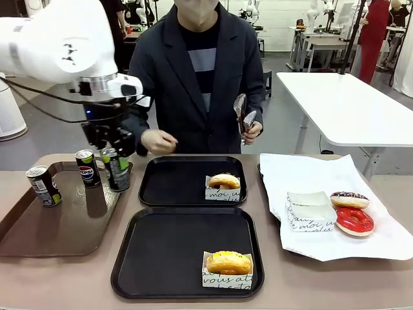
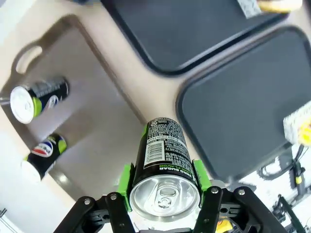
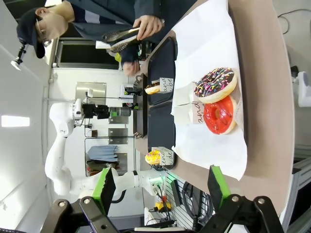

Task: Set up donuts and drinks on trays.
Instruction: Pick up one Pepsi coke and place it on the Flat Tray.

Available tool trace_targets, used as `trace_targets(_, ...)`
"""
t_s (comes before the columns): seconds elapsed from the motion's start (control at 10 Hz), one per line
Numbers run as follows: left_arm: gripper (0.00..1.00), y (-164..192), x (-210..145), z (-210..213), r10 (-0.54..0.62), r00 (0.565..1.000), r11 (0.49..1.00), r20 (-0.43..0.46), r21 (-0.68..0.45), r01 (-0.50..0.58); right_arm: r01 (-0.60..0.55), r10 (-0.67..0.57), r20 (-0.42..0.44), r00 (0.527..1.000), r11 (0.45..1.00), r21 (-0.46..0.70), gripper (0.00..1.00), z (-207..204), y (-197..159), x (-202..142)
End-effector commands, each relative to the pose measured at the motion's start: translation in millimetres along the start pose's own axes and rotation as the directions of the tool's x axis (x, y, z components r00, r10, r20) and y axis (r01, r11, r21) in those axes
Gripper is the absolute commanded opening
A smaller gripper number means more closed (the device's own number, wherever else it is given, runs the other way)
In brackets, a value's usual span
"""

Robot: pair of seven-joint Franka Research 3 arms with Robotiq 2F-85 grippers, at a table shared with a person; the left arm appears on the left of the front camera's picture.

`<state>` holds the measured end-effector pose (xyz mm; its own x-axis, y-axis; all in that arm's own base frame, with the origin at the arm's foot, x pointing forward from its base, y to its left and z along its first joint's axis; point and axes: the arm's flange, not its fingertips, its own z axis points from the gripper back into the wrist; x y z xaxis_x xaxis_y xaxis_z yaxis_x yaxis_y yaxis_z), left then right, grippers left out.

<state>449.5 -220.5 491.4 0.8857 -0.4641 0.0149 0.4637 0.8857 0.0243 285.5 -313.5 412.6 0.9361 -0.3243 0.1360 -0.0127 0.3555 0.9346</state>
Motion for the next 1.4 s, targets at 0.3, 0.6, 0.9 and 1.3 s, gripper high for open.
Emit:
trace_targets(0.3, 0.59, -26.5, 109.8, -37.2, 0.102, 0.993, 0.994, 0.065, 0.021, -0.104, -0.005, 0.005, 0.001, 1.0, 1.0, 0.009, 1.0, 0.3, 0.0, -1.0)
trace_targets(0.6, 0.59, -38.0, 148.9, -67.6, 0.113, 0.993, 0.992, 0.026, 0.055, -0.114, -0.005, 0.005, 0.001, 1.0, 1.0, 0.009, 1.0, 0.3, 0.0, -1.0)
trace_targets(0.9, 0.59, -49.5, 154.3, -82.5, 0.101, 0.995, 0.994, 0.023, 0.042, -0.101, -0.005, 0.005, 0.001, 1.0, 1.0, 0.009, 1.0, 0.3, 0.0, -1.0)
trace_targets(1.3, 1.0, -48.4, 152.3, -84.5, 0.101, 0.995, 0.995, 0.002, 0.016, -0.101, -0.005, 0.005, 0.001, 1.0, 1.0, 0.009, 1.0, 0.3, 0.0, -1.0)
